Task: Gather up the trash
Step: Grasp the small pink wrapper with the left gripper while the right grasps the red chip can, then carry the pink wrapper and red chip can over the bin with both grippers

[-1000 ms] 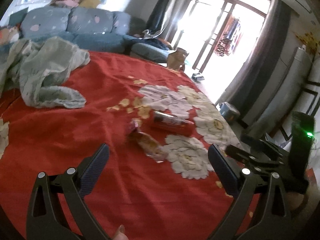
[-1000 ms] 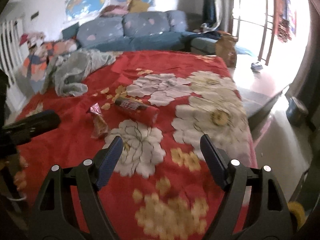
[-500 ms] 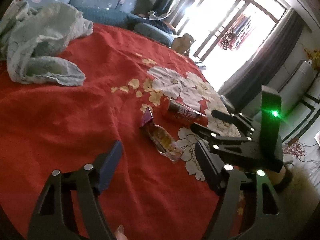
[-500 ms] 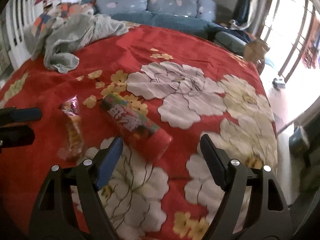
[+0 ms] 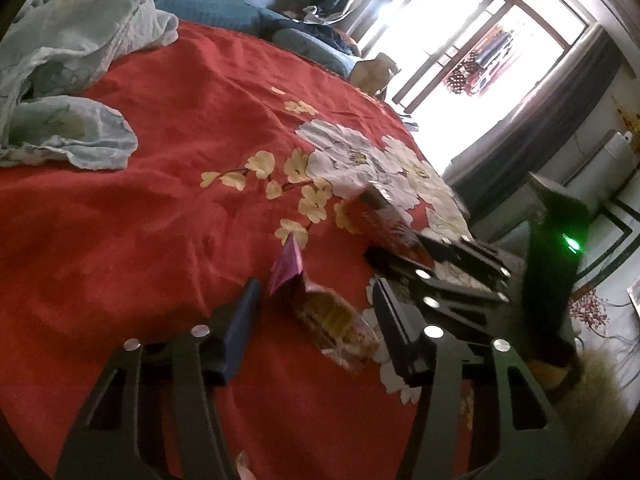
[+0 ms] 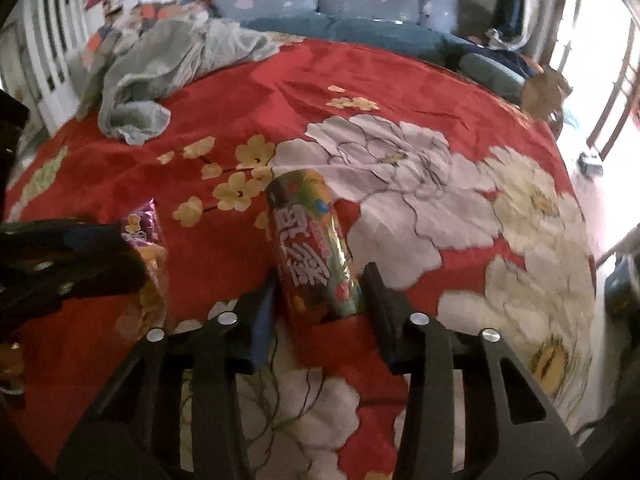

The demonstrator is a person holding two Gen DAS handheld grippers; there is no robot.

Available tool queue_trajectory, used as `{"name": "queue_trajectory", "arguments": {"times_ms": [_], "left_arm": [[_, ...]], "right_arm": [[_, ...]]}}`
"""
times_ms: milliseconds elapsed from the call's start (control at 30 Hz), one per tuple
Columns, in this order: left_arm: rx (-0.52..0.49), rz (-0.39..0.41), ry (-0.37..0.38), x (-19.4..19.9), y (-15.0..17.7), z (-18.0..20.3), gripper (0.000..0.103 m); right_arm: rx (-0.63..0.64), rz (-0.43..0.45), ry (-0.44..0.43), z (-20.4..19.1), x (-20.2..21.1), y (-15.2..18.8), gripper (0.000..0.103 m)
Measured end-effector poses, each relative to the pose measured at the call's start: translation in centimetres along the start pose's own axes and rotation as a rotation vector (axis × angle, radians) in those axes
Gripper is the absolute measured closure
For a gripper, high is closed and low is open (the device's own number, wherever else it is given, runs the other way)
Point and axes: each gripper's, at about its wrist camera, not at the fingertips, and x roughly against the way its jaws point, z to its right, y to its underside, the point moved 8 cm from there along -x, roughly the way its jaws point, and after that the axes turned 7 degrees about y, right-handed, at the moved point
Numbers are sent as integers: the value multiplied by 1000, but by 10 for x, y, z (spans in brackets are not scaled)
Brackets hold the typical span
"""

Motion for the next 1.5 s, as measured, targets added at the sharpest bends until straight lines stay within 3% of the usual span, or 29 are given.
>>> {"name": "queue_trajectory", "arguments": {"times_ms": [67, 133, 300, 733, 1500], "left_arm": [[-1, 2, -9, -5, -2, 1, 57], [-8, 2, -25, -8, -3, 1, 71], [-44, 3, -29, -12, -2, 12, 76], [-228, 14, 90, -2, 19, 111, 77], [-466, -33, 251, 13, 88, 238, 77]], "right_arm": [[-63, 7, -6, 6, 10, 9, 72], [-102, 12, 0, 10, 21, 19, 72], [-181, 69, 20, 20, 55, 40, 73], [-450, 189, 145, 73, 145, 101, 73], [-686, 253, 323, 132, 241, 195, 73]]}}
